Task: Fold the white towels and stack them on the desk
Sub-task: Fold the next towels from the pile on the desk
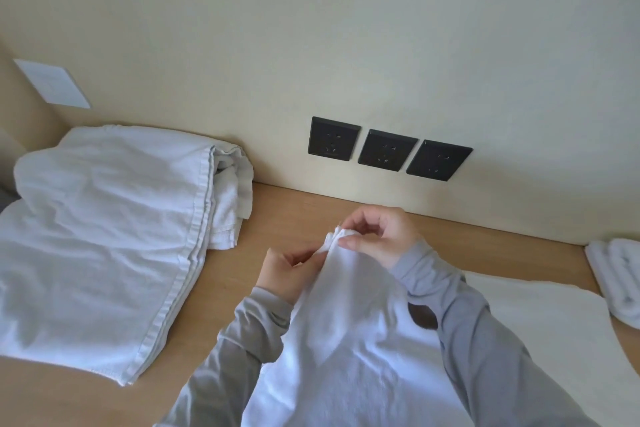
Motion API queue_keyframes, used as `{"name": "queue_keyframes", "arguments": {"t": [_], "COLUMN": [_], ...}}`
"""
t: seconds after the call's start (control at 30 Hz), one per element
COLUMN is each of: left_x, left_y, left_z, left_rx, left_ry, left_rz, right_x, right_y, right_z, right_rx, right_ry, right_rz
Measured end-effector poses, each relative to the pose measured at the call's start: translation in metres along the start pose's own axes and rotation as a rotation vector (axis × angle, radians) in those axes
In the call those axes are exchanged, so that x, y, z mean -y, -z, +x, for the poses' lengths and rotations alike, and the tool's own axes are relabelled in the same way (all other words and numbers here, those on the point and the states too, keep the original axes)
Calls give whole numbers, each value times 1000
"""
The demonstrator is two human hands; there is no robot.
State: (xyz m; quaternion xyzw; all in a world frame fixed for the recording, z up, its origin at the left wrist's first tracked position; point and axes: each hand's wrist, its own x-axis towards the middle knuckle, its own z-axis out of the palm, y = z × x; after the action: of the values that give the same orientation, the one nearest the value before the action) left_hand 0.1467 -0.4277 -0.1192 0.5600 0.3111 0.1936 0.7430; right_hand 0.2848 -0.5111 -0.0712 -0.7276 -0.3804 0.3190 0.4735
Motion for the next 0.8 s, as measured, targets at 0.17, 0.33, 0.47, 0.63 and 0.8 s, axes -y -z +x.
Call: {"name": "queue_keyframes", "arguments": {"t": [0.17, 0.33, 0.47, 0.63, 0.8], "left_x": [3, 6, 11, 5, -5], "left_y": [3, 4, -1, -9, -19], "left_z": [-8, -11, -11, -7, -12], "left_rx": [21, 65, 18, -89, 48], "left_ry": [-68, -23, 141, 205, 27], "left_rz": [43, -7, -171, -307, -137], "right_x": [-5, -6, -5, -1, 7], "right_y": [0, 0, -2, 8, 8], "right_z": [-7, -15, -26, -49, -39], "right_rx": [-36, -39, -169, -48, -111], "right_ry": [49, 41, 119, 75, 99], "right_rz": [-67, -52, -74, -4, 10]}}
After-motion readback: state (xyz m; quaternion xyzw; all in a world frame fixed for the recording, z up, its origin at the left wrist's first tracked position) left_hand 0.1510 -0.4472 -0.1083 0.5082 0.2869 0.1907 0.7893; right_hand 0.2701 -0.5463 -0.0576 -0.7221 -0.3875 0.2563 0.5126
